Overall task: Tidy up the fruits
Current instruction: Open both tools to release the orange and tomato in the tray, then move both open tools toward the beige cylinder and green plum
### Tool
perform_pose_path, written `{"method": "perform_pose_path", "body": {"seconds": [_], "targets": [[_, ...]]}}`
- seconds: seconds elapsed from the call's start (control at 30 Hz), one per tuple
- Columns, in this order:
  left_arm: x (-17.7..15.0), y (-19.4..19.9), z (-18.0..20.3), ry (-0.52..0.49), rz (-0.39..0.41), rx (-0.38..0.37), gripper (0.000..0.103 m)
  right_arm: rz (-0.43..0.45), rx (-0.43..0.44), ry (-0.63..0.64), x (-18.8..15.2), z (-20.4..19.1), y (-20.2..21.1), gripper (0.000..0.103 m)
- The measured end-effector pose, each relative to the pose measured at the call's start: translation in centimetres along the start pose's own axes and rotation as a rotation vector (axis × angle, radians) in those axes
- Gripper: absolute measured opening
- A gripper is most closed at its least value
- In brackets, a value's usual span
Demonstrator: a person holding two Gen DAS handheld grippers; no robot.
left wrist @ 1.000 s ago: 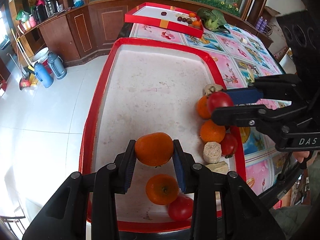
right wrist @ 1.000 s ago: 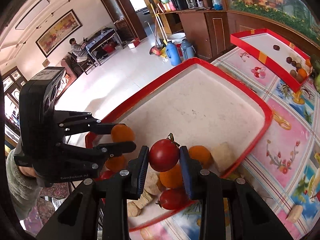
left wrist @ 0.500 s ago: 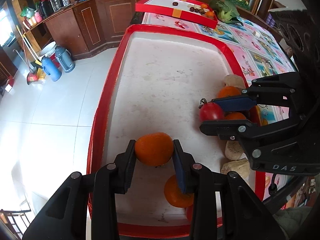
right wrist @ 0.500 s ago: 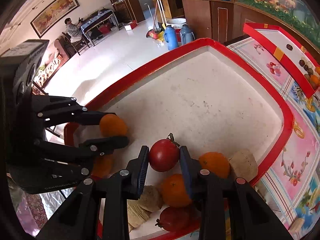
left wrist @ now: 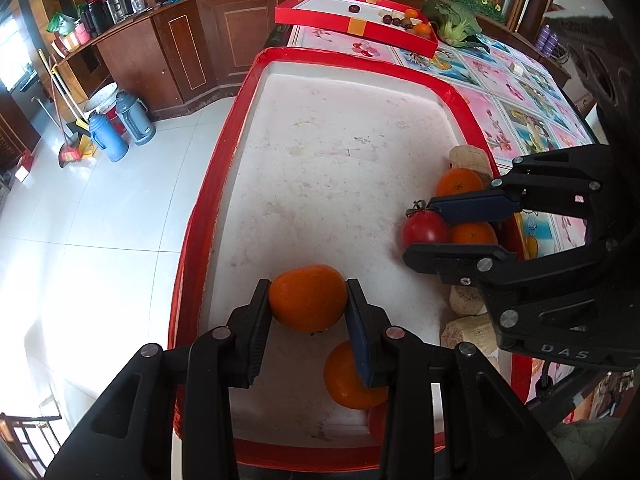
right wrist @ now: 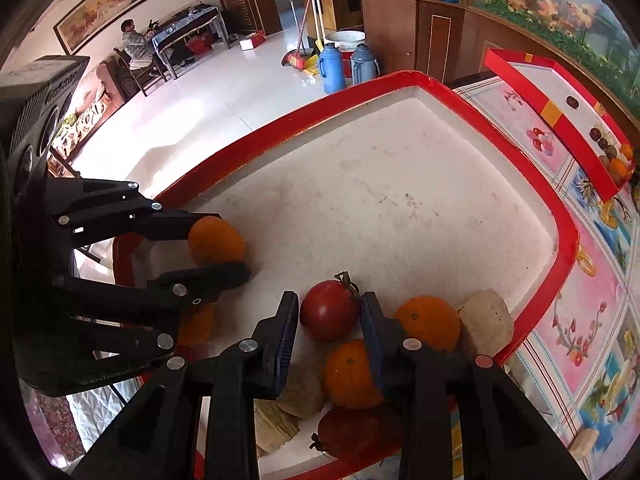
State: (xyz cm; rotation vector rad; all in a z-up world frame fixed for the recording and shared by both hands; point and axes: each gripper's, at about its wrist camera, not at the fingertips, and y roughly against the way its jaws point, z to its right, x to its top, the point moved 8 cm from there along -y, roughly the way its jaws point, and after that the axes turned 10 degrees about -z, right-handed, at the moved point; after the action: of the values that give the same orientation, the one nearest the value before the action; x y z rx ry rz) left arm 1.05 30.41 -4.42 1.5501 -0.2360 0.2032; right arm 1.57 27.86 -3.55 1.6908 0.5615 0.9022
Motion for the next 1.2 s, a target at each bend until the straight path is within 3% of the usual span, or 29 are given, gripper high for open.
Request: {"method": "perform_pose_path", "body": {"seconds": [0.2,0.23,0.27,0.33,0.53,0.63,1.2], "targets": [[-0.2,0.3,-0.2,0.032,-0.01,0.014,0.034,0.039,-0.001,-0.01,-0.7,-0.1,2.2,0.036],[-0.2,0.4,-0.2,0.034,-0.009,0.02,0.039,0.047,0.002,-0.014,-0.9,0.0,2.5,0.037],[-0.3,0.6,-0.1,0.035,-0.004,0.024,0.053,0.057,0.005,-0.019,-1.1,0.0,3.0,0.037],[-0.2,1.3,0.2,0.033,0.02,0.031,0.062,0.071,0.007,-0.027,-1.5,0.1,3.8,0.039],[0.0,2.8,1.1,0.009,0.052,0.078,0.062,0.09,-0.007,-0.064,-3.4,0.7,5.7,0.041],[-0.1,3.3,1.6,-0.003,0.061,0.096,0.062,0.08,-0.027,-0.092,-4.6,1.4,6.1,0.049],[0.4,5.2,5.7,-0.061,0.097,0.115,0.062,0.118,-0.096,-0.275,-12.0,7.3,10.2,0.052]]}}
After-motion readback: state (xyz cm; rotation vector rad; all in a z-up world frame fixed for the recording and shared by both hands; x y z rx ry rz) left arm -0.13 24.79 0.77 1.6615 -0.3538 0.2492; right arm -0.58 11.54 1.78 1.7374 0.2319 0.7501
